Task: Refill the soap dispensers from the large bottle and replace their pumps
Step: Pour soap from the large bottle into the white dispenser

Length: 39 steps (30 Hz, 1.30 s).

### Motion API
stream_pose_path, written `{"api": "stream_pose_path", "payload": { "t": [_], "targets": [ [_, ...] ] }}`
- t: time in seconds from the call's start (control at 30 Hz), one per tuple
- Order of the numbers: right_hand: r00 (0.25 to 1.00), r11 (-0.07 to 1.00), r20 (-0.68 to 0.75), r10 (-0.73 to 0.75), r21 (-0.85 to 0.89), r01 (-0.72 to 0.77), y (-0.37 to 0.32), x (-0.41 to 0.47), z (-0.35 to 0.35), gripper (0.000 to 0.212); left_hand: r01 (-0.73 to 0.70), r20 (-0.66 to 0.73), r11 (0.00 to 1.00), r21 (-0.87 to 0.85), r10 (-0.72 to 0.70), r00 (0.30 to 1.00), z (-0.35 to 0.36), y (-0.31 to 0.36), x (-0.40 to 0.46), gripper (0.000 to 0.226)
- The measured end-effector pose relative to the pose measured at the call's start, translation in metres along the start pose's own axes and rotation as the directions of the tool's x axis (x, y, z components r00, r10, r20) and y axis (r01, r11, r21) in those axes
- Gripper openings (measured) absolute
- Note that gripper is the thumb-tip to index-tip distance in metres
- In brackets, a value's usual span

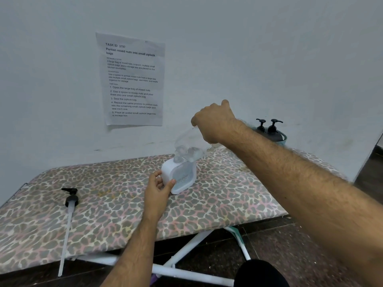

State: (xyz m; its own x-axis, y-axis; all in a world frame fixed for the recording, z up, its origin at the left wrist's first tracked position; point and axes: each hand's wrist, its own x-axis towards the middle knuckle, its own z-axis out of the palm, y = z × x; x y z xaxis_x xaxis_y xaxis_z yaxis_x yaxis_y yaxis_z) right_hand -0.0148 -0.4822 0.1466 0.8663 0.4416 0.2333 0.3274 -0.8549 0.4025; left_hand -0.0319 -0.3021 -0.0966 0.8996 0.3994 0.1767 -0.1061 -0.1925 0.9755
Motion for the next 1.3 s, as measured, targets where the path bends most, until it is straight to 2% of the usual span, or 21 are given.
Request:
{"api": "stream_pose_path", "payload": {
  "t": [1.1, 1.3],
  "targets": [
    [0.997, 0.988, -0.027, -0.066, -0.142, 0.062, -0.004, 0.017, -0.001, 0.047, -0.025, -0.004, 0.999, -0.026, 0.025, 1.000, 0.000, 0.004, -0.002, 0.048],
    [0.996, 0.982, -0.027, -0.086, -0.170, 0.080, -0.006, 0.018, -0.003, 0.049, -0.039, -0.004, 0.999, -0.005, 0.039, 0.999, 0.000, 0.005, -0.003, 0.054]
  ]
}}
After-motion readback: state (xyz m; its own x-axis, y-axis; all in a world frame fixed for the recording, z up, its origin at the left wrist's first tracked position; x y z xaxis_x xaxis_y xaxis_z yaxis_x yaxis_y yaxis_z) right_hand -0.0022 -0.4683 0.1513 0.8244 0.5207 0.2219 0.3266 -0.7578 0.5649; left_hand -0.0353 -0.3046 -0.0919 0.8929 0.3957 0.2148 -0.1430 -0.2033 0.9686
